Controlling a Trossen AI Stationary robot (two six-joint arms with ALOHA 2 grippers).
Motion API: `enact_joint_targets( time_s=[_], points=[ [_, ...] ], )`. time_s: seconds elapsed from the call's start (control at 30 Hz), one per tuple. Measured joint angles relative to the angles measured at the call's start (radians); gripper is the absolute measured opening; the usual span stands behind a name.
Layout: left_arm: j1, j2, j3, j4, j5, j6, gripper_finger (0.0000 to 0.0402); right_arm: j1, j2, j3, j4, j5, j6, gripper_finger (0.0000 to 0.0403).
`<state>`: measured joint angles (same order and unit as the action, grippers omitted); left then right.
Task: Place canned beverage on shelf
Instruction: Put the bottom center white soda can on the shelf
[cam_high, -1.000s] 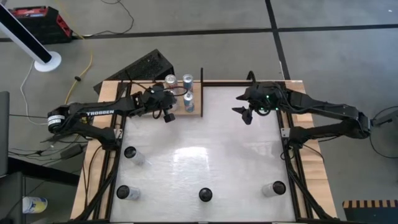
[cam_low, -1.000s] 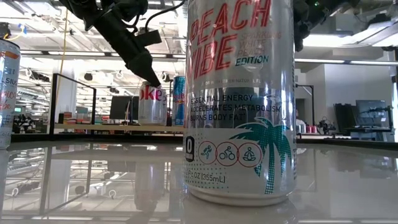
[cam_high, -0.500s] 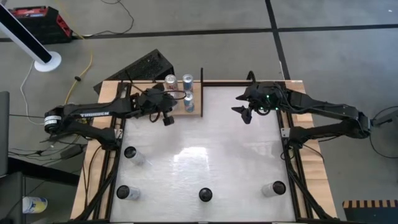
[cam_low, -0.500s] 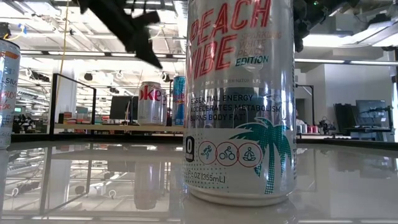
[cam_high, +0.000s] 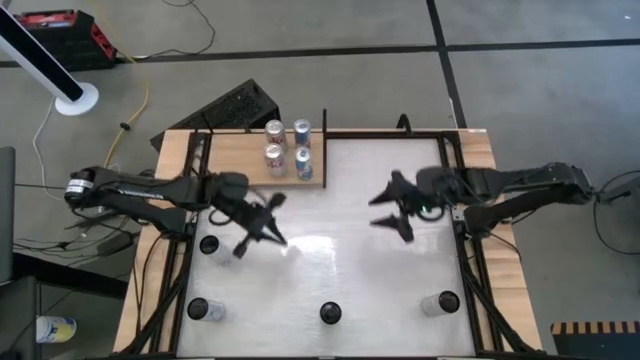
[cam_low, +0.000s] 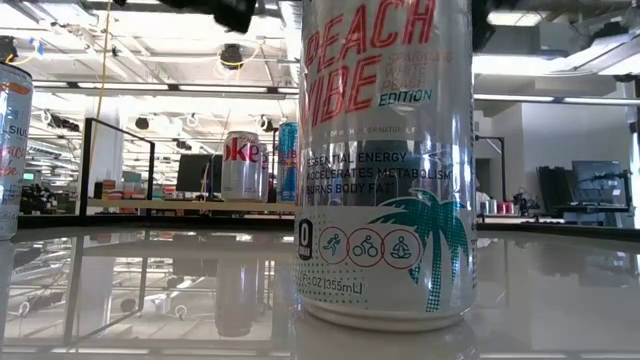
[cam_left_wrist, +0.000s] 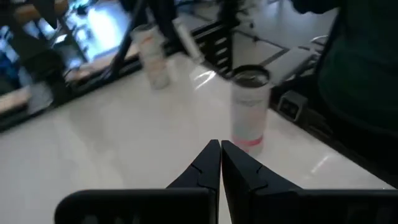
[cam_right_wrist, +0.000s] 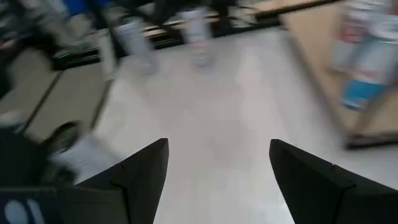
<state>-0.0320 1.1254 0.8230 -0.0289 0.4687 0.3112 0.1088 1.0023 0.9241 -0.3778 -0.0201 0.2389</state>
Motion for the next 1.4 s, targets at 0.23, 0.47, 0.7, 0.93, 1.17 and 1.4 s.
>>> enact_joint_targets(
  time_s=[0.23,0.47,0.7,0.93,1.17,1.4],
  points=[
    [-0.16,0.12,-0.019,0.288,-0.049,0.027,0.0022,0.209,0.0,0.0,0.009,0.216,0.005,0.0302],
    [-0.265,0.276,0.002,0.479,-0.144,-0.022,0.013,0.277,0.0,0.0,-0.011,0.307,0.034,0.0302],
    [-0.306,0.4,0.209,0.281,-0.173,-0.136,0.0258,0.277,0.0,0.0,-0.012,0.312,0.044,0.0302],
    [-0.341,0.53,0.359,0.144,-0.187,-0.102,0.0336,0.277,0.001,0.0,-0.022,0.312,0.06,0.0302],
    [-0.348,0.596,0.408,0.144,-0.187,-0.061,0.0349,0.277,0.001,0.0,-0.026,0.311,0.06,0.0302],
    [-0.336,0.66,0.404,0.215,-0.173,-0.044,0.035,0.277,0.001,0.0,-0.032,0.311,0.06,0.0302]
  ],
)
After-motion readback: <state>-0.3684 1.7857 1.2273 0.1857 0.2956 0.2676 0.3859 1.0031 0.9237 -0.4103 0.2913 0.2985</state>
